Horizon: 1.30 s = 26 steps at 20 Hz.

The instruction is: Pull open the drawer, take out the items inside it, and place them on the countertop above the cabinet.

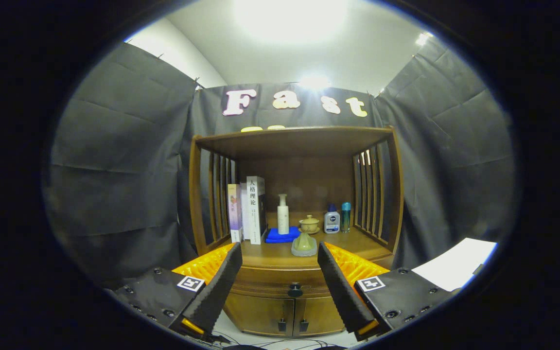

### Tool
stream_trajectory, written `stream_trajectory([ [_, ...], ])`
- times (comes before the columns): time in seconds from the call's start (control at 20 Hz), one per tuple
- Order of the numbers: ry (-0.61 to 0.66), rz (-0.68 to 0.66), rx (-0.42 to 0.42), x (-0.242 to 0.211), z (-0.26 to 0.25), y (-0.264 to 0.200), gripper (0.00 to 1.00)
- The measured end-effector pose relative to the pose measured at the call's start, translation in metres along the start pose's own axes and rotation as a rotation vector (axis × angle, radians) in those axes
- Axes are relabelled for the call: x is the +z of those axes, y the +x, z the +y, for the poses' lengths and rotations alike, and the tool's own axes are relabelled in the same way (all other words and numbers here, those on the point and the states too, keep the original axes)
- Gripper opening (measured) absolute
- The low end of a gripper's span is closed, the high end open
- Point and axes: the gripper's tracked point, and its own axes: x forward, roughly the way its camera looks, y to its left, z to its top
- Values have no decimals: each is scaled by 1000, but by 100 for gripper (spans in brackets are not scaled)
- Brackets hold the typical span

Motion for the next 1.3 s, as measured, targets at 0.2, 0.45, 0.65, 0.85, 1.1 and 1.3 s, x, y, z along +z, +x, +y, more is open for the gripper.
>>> stream_trajectory([
  [0.2,-18,-127,-21,35,-9,-26,98],
  [0.45,40,-147,-20,33,-21,-48,98],
  [0.65,70,-170,-2,32,-20,-47,98],
  [0.85,47,-130,1,19,-20,-42,98],
  [1.1,38,-88,-1,5,-20,-37,98],
  [1.3,16,-63,4,-4,-21,-36,98],
])
